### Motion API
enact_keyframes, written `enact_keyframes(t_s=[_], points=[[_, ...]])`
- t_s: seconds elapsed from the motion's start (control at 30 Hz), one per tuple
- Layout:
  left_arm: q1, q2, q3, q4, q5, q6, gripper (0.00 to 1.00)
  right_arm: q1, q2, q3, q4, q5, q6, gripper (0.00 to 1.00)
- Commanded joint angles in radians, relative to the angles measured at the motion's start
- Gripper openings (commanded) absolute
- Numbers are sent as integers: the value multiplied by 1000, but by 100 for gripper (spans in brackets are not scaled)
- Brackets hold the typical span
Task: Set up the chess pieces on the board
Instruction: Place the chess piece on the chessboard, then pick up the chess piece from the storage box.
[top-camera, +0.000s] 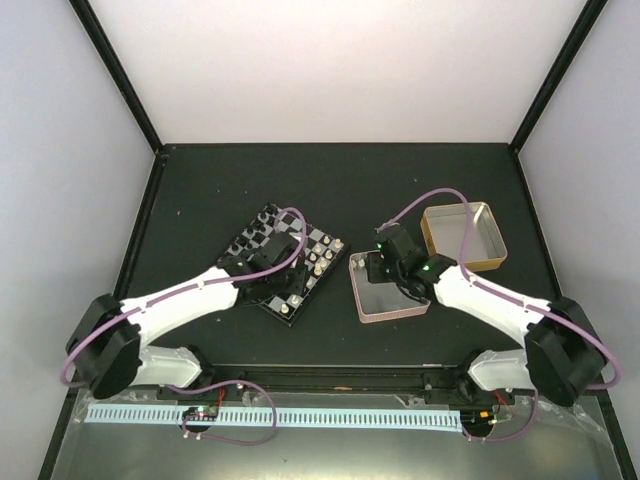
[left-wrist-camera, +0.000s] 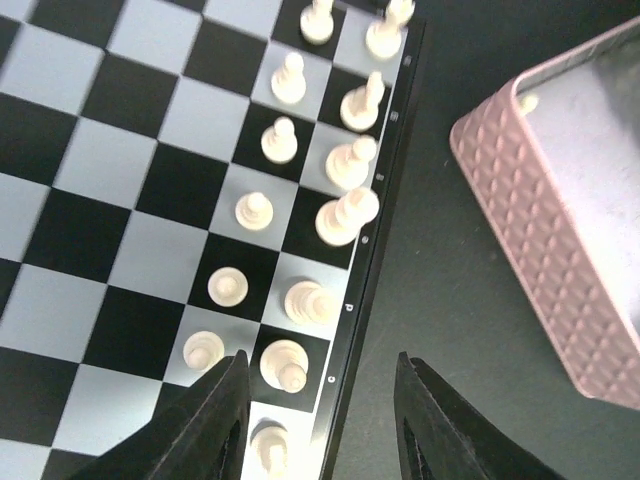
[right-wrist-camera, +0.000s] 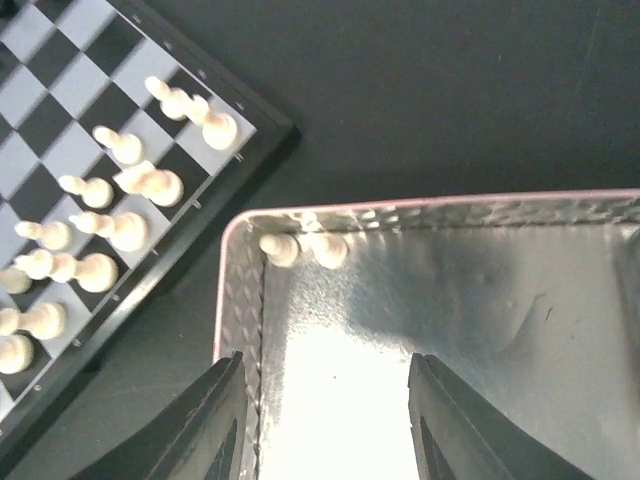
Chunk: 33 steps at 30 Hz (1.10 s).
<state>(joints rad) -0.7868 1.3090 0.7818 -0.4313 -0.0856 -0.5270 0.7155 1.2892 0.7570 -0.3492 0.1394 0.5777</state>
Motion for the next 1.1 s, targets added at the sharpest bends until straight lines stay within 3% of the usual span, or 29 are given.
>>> enact_keyframes(t_s=[0.0, 0.17, 0.5, 1.07], points=[[10, -103, 23, -37, -59, -36, 43, -12, 71, 43, -30, -45, 27, 45], [44, -205, 1, -41, -79, -63, 45, -12, 184, 101, -39, -43, -3, 44], [115, -384, -99, 9, -80, -99, 50, -13, 338, 188, -2, 36, -53, 31], [162, -422, -105, 0, -37, -90, 50, -13, 473, 236, 79, 105, -87, 15]])
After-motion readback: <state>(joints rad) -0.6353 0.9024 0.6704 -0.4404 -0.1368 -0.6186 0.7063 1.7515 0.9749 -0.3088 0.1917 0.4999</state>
